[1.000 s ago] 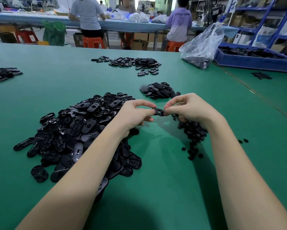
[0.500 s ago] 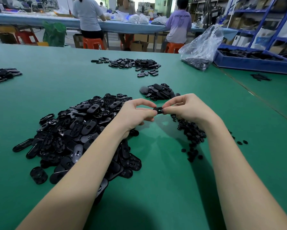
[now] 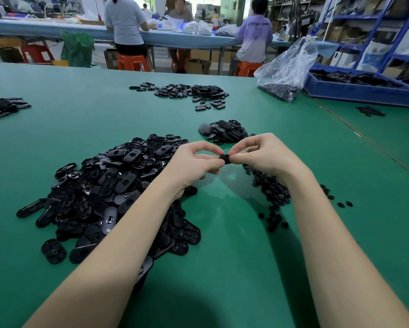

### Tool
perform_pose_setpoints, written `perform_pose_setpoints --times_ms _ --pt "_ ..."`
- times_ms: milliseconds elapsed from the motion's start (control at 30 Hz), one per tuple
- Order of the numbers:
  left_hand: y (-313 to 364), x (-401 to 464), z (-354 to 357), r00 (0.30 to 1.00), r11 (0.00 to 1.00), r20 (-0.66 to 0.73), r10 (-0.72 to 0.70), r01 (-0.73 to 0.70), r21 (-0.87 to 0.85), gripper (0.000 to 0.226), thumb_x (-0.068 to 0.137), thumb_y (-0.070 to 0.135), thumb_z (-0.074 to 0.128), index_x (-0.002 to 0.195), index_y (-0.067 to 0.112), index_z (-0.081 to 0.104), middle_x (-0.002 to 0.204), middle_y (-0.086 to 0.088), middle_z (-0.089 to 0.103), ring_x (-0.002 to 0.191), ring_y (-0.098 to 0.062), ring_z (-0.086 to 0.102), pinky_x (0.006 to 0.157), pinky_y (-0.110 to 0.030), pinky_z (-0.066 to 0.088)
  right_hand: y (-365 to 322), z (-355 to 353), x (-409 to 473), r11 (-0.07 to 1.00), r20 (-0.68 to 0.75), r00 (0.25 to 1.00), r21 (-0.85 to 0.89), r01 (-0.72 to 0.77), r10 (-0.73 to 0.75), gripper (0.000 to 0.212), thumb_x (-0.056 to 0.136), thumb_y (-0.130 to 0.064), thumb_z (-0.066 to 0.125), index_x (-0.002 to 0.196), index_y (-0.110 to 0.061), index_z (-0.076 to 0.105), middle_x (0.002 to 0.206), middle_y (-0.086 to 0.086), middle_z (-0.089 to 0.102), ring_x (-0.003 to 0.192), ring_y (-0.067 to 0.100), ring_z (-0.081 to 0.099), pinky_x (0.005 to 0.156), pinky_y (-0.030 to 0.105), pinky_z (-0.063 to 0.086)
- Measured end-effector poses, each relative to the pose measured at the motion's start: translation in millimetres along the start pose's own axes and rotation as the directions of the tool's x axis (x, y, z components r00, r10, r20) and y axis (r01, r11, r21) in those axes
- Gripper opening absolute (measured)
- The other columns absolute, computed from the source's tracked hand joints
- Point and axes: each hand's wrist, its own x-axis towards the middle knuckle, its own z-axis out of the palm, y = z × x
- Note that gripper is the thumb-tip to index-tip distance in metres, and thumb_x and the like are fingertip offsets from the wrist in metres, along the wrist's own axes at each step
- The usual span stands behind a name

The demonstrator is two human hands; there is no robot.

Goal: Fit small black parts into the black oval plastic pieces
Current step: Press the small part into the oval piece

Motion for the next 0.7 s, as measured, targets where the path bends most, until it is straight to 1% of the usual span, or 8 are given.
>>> perform_pose_setpoints --times_ms 100,167,267,333,400,533,633,700 --pt "0.0 -0.2 -0.3 1.000 1.000 -0.006 0.017 -0.017 0.004 0.016 0.086 0.014 0.076 0.096 0.025 0.072 0.087 0.004 0.079 0.070 -0.005 0.069 0.054 -0.010 0.045 0.3 -0.8 0.1 1.000 -0.013 1.000 -0.009 -0.008 0.008 0.006 0.077 -0.030 0.083 0.080 -0.031 0.077 0.064 -0.007 0.063 0.052 0.010 0.042 0.051 0.021 0.035" --pt "0.2 -0.5 -0.2 1.000 1.000 -0.004 0.022 -0.022 0.002 0.016 0.086 0.013 0.076 0.096 0.025 0.073 0.088 0.004 0.079 0.070 -0.006 0.068 0.053 -0.009 0.044 0.8 -1.8 -0.4 1.000 -0.015 1.000 -0.001 -0.013 0.013 0.008 0.077 -0.030 0.084 0.080 -0.029 0.077 0.066 -0.004 0.062 0.050 0.009 0.040 0.045 0.017 0.033" --pt "0.1 -0.5 0.5 1.000 1.000 0.004 0.021 -0.021 0.006 0.015 0.087 0.013 0.075 0.097 0.024 0.072 0.089 0.002 0.079 0.071 -0.007 0.067 0.054 -0.011 0.045 0.8 -2.8 -1.3 1.000 -0.009 1.000 0.005 -0.022 0.023 0.011 0.077 -0.029 0.085 0.081 -0.026 0.076 0.067 -0.004 0.061 0.049 0.008 0.041 0.047 0.019 0.033" --pt "0.1 -0.7 0.5 1.000 1.000 0.015 0.024 -0.024 0.012 0.015 0.087 0.012 0.074 0.098 0.023 0.072 0.090 0.002 0.079 0.070 -0.008 0.068 0.056 -0.013 0.045 -0.4 -3.2 -2.2 0.999 -0.009 0.999 0.006 -0.034 0.034 0.017 0.074 -0.033 0.088 0.082 -0.025 0.075 0.065 -0.005 0.057 0.046 0.007 0.039 0.043 0.017 0.032" --pt "-0.2 -0.8 0.1 0.999 0.999 0.031 0.028 -0.028 0.023 0.016 0.088 0.011 0.073 0.099 0.021 0.072 0.089 0.003 0.078 0.068 -0.008 0.067 0.056 -0.014 0.045 -1.7 -4.3 -2.6 0.998 -0.010 0.998 -0.025 -0.059 0.058 0.022 0.071 -0.038 0.090 0.084 -0.027 0.075 0.063 -0.007 0.055 0.046 0.005 0.041 0.048 0.020 0.033" --pt "-1.0 -1.4 -0.4 0.998 1.000 0.068 0.003 -0.005 0.028 0.015 0.089 0.008 0.069 0.100 0.018 0.071 0.082 0.006 0.075 0.065 -0.008 0.064 0.057 -0.015 0.045 -0.4 -6.9 -4.5 0.990 0.022 0.993 -0.081 -0.113 0.115 0.024 0.070 -0.045 0.090 0.085 -0.032 0.077 0.066 -0.011 0.057 0.058 0.008 0.049 0.057 0.026 0.035" --pt "-0.2 -0.6 -1.9 0.995 1.000 0.095 -0.026 0.027 -0.008 0.014 0.090 0.008 0.067 0.100 0.018 0.071 0.076 0.007 0.073 0.066 -0.007 0.064 0.058 -0.017 0.045 3.5 -8.7 -7.1 0.990 0.080 0.987 -0.007 -0.143 0.143 0.023 0.070 -0.048 0.090 0.085 -0.032 0.080 0.068 -0.010 0.061 0.056 0.008 0.045 0.053 0.023 0.033" --pt "0.1 -0.5 -2.8 0.993 0.997 0.108 -0.044 0.051 -0.061 0.015 0.089 0.005 0.066 0.098 0.016 0.070 0.075 0.003 0.072 0.067 -0.008 0.064 0.058 -0.016 0.046 5.9 -8.5 -7.8 0.987 0.131 0.982 0.063 -0.146 0.137 0.021 0.072 -0.045 0.089 0.085 -0.031 0.081 0.072 -0.013 0.067 0.056 0.007 0.044 0.051 0.022 0.031"
